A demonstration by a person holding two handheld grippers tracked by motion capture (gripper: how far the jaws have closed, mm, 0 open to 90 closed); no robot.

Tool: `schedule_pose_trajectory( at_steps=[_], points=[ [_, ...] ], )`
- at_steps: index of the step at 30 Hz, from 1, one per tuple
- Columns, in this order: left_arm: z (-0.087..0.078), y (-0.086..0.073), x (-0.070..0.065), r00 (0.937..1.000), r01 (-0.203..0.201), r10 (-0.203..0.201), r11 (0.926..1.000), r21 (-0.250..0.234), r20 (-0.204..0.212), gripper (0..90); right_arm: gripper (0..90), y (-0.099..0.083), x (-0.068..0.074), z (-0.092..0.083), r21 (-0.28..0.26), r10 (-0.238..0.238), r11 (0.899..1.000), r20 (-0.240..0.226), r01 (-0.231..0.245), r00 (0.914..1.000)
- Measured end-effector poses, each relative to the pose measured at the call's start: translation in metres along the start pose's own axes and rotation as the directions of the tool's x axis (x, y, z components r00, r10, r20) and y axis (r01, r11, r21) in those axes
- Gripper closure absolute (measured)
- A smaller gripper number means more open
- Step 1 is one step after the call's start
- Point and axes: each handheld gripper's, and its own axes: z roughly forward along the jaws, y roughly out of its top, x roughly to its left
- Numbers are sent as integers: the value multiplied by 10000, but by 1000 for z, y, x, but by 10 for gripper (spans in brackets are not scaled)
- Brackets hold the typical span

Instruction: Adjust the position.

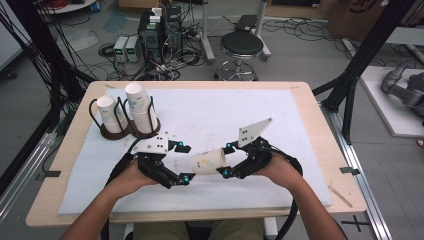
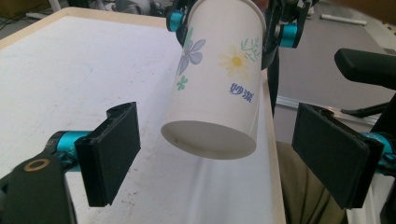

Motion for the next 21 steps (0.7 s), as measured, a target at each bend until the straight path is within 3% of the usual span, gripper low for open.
schedule_pose_trajectory(
  at_steps=[5,9,15,21],
  points=[
    [4,4,0,9998,-156,152,9992,381,91,155,357,16,-1,1,881,-293,9957,-5,292,9996],
    [9,7,1,9994,-330,326,9966,759,73,156,357,28,1,5,1616,-621,9849,-46,620,9981],
    [15,7,3,9995,-330,327,9929,1142,50,157,357,46,3,10,2516,-1033,9625,-52,1012,9946],
    [21,10,3,9992,-392,371,9883,1475,171,162,356,60,6,14,3413,-1250,9320,-127,1218,9921]
  ],
)
